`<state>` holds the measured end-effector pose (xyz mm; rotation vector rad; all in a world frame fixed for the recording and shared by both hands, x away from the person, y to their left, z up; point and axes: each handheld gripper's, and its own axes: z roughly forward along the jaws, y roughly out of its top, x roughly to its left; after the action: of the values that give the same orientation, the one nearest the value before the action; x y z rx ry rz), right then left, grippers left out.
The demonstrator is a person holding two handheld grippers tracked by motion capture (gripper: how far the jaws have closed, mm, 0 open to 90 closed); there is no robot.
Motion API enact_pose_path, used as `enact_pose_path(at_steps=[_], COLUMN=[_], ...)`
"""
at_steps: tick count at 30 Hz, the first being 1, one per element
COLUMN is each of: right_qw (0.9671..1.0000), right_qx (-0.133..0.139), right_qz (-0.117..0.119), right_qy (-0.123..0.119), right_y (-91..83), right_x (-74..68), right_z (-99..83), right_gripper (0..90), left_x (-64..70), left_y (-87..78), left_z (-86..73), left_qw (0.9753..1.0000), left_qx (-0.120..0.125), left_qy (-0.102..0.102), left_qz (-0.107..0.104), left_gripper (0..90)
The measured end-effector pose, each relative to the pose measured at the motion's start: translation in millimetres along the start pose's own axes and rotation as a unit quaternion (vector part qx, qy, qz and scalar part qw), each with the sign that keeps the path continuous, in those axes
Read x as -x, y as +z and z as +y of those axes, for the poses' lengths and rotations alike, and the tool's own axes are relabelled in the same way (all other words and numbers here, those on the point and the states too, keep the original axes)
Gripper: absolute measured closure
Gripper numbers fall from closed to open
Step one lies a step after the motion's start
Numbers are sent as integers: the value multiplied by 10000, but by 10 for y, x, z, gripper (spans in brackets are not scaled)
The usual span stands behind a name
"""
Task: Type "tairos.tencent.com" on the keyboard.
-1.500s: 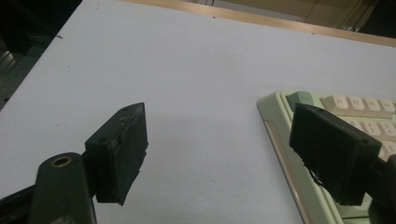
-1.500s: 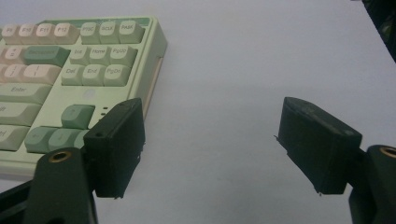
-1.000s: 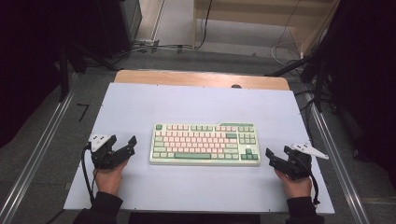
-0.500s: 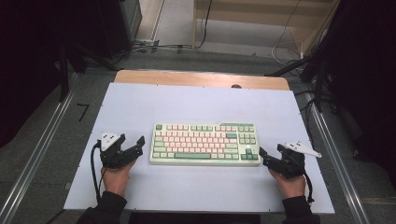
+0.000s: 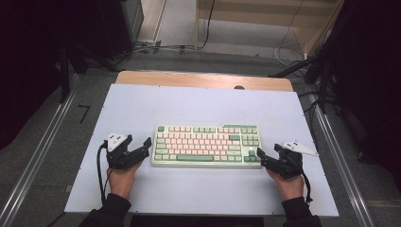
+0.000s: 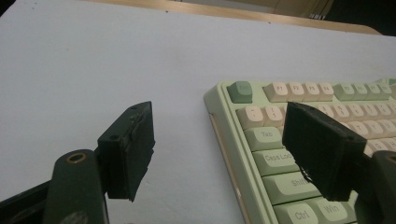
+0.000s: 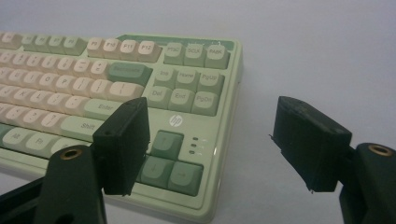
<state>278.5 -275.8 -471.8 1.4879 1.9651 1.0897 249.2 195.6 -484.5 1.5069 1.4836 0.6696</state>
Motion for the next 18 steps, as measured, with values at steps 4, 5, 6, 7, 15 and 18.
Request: enact_pose_path(at_steps=[4,5,6,7,15,18], right_qw=[10000,9999,9999,9999,9993,9991], right_qx=[27,33,39,39,27,39], right_qz=[64,81,85,104,233,274], right_qy=[-46,-79,-103,-119,-282,-312], right_y=[9,11,14,16,84,97], right_x=[-43,-56,-71,-87,-231,-265], right_z=[23,27,32,37,70,81], right_gripper=[282,287,293,301,410,445], left_x=[21,29,37,44,119,155], left_y=[10,11,11,13,71,101], left_z=[6,9,12,15,31,40], left_qw=[10000,10000,10000,10000,9996,9995], left_qx=[-21,-5,-12,-16,-85,-113], left_qy=[0,2,4,15,92,131], left_qz=[-30,-40,-53,-72,-240,-256], left_gripper=[256,260,266,272,323,326])
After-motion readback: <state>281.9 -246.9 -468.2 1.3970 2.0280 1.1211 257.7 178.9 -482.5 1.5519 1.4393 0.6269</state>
